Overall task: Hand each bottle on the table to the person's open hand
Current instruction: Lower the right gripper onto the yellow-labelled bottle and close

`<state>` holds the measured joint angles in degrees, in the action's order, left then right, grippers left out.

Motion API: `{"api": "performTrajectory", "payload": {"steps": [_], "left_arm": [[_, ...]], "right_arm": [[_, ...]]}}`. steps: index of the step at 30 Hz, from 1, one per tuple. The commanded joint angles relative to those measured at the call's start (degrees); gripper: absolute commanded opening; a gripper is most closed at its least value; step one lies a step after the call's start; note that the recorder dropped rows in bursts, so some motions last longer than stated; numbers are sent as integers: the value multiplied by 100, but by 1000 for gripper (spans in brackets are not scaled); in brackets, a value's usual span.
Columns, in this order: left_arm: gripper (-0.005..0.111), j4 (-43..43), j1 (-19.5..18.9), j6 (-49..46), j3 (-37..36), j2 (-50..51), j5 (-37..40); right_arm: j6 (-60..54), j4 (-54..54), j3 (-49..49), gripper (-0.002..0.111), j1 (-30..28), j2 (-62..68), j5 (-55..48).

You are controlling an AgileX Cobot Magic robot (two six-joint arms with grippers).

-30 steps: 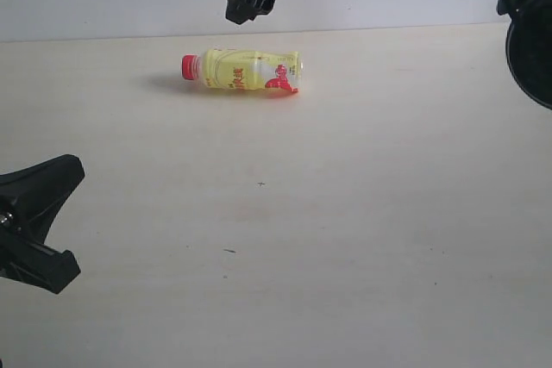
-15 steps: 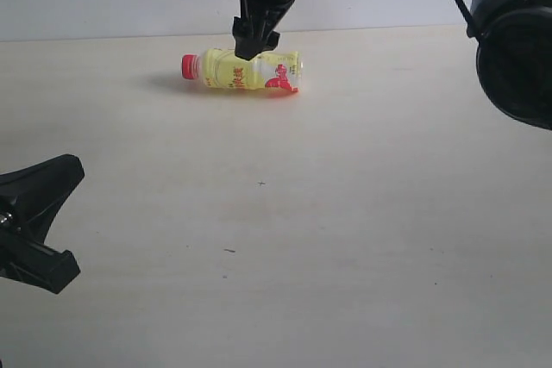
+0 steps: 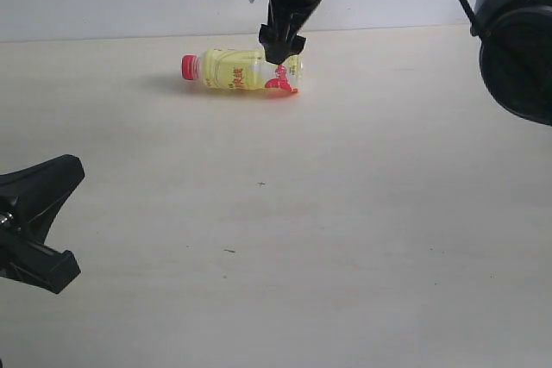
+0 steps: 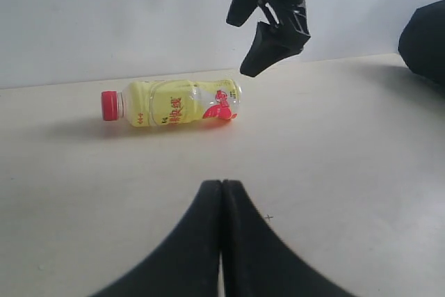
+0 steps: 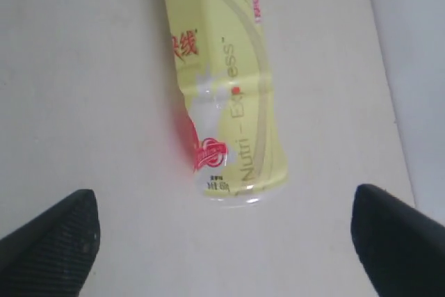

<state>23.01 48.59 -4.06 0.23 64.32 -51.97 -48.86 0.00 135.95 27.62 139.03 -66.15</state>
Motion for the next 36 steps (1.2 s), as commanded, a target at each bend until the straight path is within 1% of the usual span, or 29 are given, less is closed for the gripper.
{"api": "performTrajectory", "payload": {"steps": [1, 5, 15, 19, 36], "left_arm": [[0, 8, 13, -8, -23, -38, -7], [0, 8, 13, 4, -23, -38, -7], [0, 8, 13, -15, -23, -38, -7], [0, 8, 13, -15, -23, -38, -7], [0, 8, 13, -15, -23, -38, -7]], "right_arm": [[-447, -626, 45, 92, -71, 83, 580], [-854, -779, 45, 92, -71, 339, 1021], [-1034, -719, 45, 92, -202, 975, 1698], [-1285, -814, 45, 92, -225, 1005, 1714], [-1345, -887, 45, 92, -225, 1108, 1759]]}}
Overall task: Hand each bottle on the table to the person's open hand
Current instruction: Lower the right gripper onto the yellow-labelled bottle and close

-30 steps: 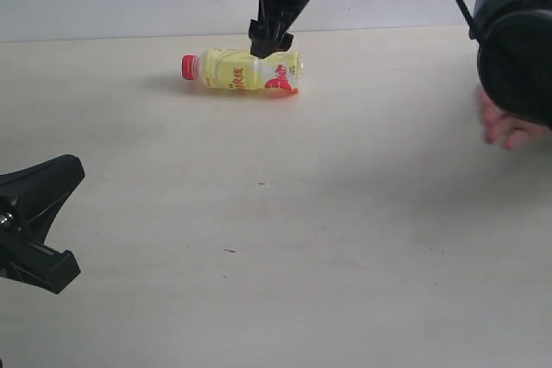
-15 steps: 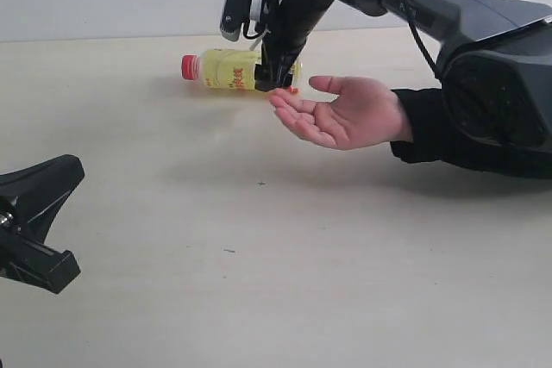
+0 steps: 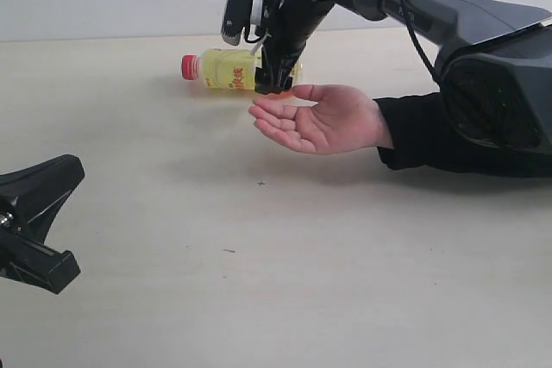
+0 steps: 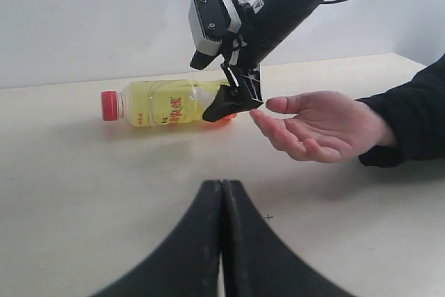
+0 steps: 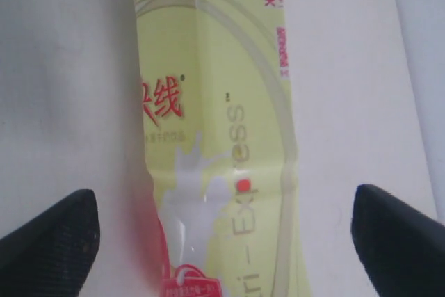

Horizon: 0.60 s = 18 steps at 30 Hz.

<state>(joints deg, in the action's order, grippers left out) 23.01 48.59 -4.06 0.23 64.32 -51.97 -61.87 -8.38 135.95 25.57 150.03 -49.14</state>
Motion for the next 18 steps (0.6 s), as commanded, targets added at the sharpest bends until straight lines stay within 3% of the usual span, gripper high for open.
{"api": "performTrajectory", "payload": {"steps": [1, 18], "left_arm": [[0, 8, 13, -15, -23, -38, -7], [0, 8, 13, -15, -23, -38, -7]], "right_arm": [[-44, -49, 45, 92, -20, 8, 58], [-44, -71, 45, 92, -41, 45, 36]]}}
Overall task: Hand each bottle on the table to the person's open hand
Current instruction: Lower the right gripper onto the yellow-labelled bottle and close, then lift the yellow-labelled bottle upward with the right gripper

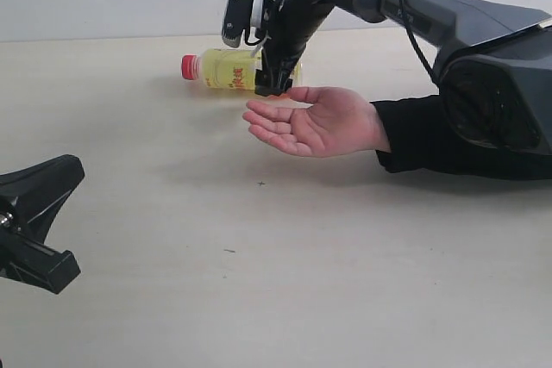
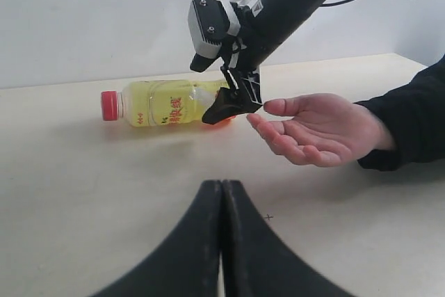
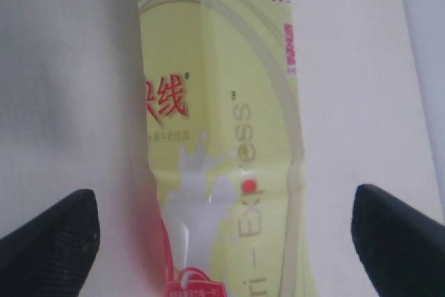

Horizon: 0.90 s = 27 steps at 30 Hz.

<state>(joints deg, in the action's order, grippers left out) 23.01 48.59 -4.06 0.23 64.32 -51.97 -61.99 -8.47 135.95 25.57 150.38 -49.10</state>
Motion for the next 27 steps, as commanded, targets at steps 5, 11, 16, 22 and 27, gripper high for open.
{"api": "performTrajectory", "payload": {"steps": [5, 11, 16, 22, 27], "left_arm": [[0, 8, 13, -15, -23, -38, -7], [0, 8, 13, -15, -23, -38, -7], [0, 8, 13, -15, -23, -38, -7], [0, 8, 13, -15, -23, -38, -7], [0, 8, 13, -15, -23, -38, -7]], "right_arm": [[-32, -75, 45, 92, -41, 10, 20], [-32, -80, 45, 89, -93, 43, -110], [101, 133, 45, 89, -127, 175, -41], [101, 129, 45, 89, -127, 262, 22], [101, 151, 45, 83, -127, 350, 162]]}}
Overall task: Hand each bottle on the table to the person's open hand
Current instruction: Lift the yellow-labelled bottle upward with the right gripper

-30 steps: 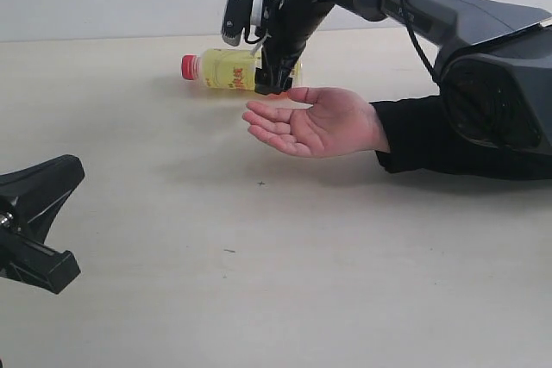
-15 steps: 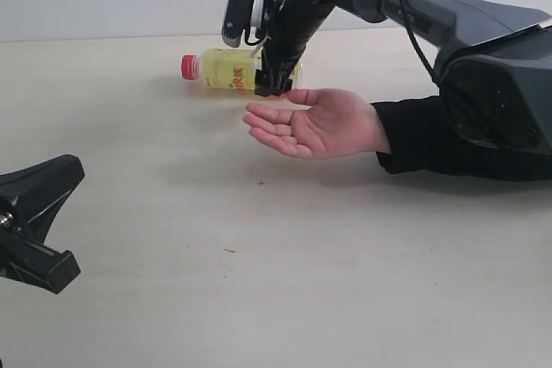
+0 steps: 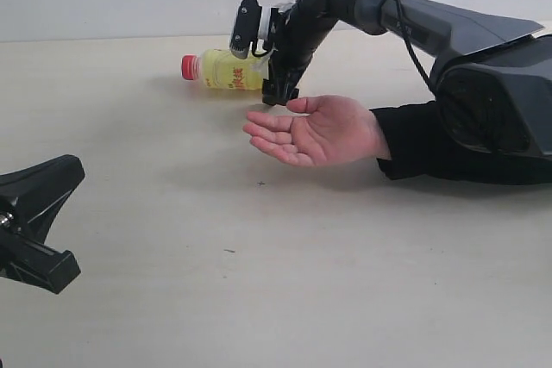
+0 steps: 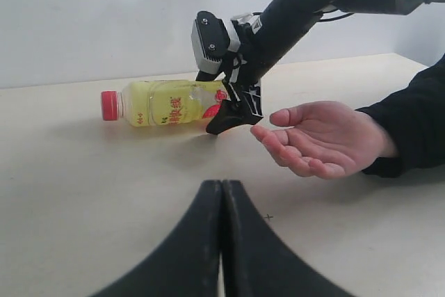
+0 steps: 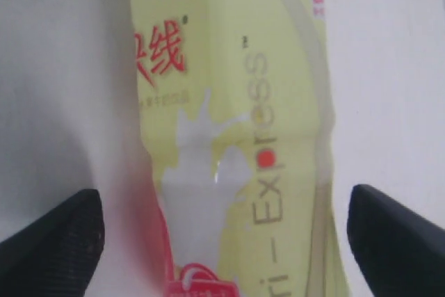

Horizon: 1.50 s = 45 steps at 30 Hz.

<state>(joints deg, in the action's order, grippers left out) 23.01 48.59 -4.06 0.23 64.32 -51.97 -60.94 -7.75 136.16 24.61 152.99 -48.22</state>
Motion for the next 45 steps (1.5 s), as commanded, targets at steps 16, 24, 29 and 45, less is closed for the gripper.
{"api": "performTrajectory", "payload": {"steps": [16, 24, 29, 45], "left_arm": [[0, 8, 13, -15, -23, -38, -7], [0, 8, 13, -15, -23, -38, -7], [0, 8, 13, -15, -23, -38, -7], [0, 8, 13, -15, -23, -38, -7]], "right_arm": [[735, 466, 24, 0, -32, -263, 93], [1425, 451, 24, 0, -32, -1006, -44], [1727, 580, 24, 0, -78, -1429, -832], [4341, 1171, -107, 0, -111, -2474, -2174]]}}
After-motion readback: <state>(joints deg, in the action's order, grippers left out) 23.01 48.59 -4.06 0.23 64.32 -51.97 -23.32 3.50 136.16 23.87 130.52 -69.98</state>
